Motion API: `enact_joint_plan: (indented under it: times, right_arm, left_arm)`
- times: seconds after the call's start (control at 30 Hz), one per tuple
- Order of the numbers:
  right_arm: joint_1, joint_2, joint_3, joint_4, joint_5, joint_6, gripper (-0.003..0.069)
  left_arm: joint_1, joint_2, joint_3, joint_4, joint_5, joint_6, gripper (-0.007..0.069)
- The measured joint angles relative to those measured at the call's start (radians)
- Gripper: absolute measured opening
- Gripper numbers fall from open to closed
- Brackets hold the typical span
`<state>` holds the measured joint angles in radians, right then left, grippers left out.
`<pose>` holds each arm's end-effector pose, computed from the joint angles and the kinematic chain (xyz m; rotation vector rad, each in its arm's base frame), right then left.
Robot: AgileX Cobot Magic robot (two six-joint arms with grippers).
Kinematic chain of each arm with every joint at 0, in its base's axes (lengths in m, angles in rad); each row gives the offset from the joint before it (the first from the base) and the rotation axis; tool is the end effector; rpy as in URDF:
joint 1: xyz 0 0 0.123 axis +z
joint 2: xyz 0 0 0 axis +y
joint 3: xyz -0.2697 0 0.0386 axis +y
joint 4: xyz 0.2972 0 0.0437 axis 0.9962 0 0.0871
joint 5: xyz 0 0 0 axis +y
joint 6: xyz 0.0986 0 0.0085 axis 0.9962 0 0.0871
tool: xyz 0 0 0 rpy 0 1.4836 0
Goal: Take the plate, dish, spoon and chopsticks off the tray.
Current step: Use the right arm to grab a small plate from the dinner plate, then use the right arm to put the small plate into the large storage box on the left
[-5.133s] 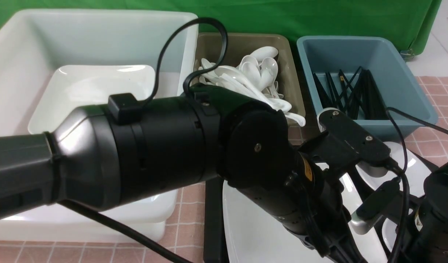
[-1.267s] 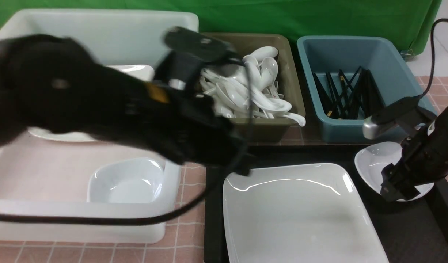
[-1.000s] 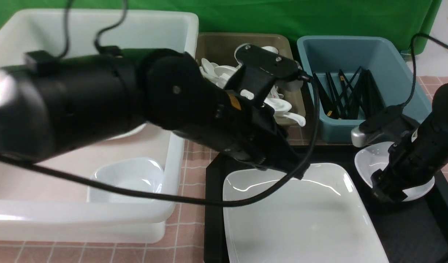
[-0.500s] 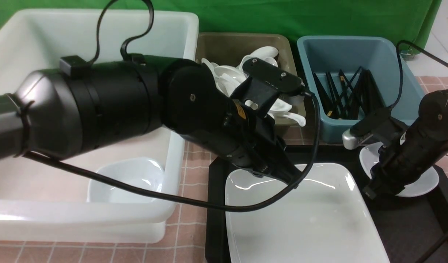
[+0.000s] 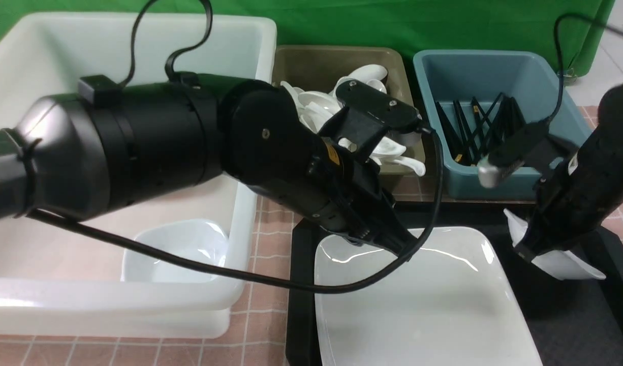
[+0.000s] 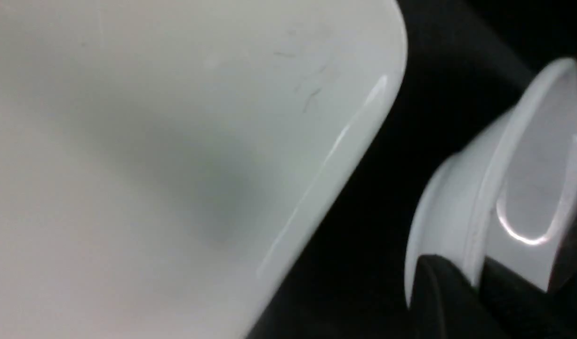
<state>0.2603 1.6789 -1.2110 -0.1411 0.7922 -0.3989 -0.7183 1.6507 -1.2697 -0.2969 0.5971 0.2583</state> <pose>0.3803 0.0910 0.2013 -0.9908 2.5615 -0.2034 0.3017 -0.2854 0.2441 0.9587 2.3018 -0.5091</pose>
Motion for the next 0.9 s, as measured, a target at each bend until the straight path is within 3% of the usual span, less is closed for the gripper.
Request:
enact_joint_plan:
  times: [0.23, 0.33, 0.43, 0.6, 0.73, 0.9]
  right_arm:
    - [0.085, -0.142, -0.182, 0.107, 0.073, 0.05, 0.0077]
    - [0.163, -0.153, -0.29, 0.213, 0.069, 0.011, 0.0077]
    - [0.306, -0.1, -0.42, 0.313, 0.036, -0.034, 0.0077]
    - [0.498, 0.067, -0.583, 0.34, -0.041, -0.037, 0.0077]
    - [0.593, 0.227, -0.69, 0.344, -0.069, -0.041, 0.0077]
    - [0.629, 0.355, -0.758, 0.346, -0.119, -0.071, 0.0079]
  left_arm:
    - [0.145, -0.132, 0.0, 0.015, 0.061, -0.03, 0.0]
    - [0.26, -0.212, 0.0, 0.037, 0.144, -0.031, 0.0]
    - [0.433, -0.308, 0.0, 0.063, 0.237, -0.031, 0.0]
    - [0.694, -0.393, 0.022, 0.082, 0.318, -0.052, 0.0]
    - [0.835, -0.429, 0.075, 0.082, 0.336, -0.054, 0.0]
    - [0.894, -0.455, 0.139, 0.076, 0.338, -0.051, 0.0]
